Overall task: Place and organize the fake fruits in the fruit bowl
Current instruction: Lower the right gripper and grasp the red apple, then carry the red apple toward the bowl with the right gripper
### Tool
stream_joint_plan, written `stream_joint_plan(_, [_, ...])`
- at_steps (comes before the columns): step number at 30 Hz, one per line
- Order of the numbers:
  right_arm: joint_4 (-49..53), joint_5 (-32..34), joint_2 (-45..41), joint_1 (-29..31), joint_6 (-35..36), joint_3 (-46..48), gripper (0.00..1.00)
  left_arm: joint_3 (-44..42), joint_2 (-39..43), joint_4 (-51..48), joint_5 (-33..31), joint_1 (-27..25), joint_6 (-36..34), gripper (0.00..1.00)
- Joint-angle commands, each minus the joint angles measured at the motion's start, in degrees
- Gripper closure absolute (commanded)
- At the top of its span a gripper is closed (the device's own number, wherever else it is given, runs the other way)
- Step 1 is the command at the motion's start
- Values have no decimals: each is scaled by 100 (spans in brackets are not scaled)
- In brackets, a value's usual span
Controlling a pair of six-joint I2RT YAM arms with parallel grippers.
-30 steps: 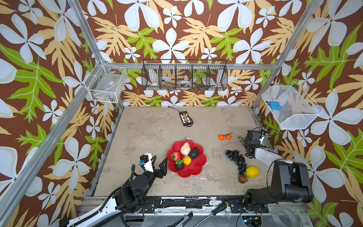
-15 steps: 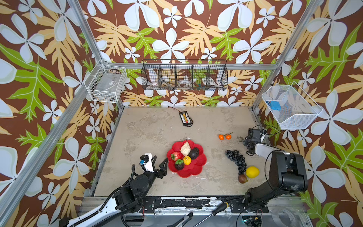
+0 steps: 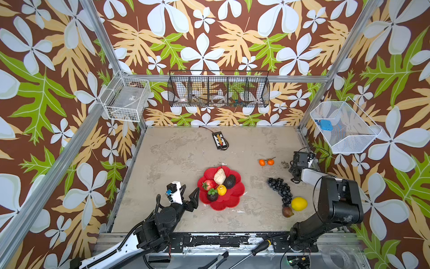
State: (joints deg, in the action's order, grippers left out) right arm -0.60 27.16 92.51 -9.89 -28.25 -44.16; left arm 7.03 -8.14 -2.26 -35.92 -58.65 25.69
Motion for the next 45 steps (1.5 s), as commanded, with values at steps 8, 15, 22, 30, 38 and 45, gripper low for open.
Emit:
stream_joint_plan(8, [120,-130,-120,215,22,-5,38,-1,-37,111,-24,12,6,20])
stream_joint_plan(15, [217,-475,-605,612,55,99,37,-8,-173,189,-5,12,-12,20])
stream_joint_plan(22, [392,-1244,-1452,1146,22,286,37,-35,-386,368,83,6,-63,20])
stream_joint_plan(30, [873,-2098,-2450,2167,-167,280,36,-16,-1075,890,536,9,-111,19])
stream_joint_plan(38, [966,-2680,-3225,3626,-605,577,36,895,-2753,1380,1525,12,61,19])
stream_joint_plan(45, [852,-2467,-3554,5077,-1025,695,36,1766,-4116,1574,2347,11,146,29])
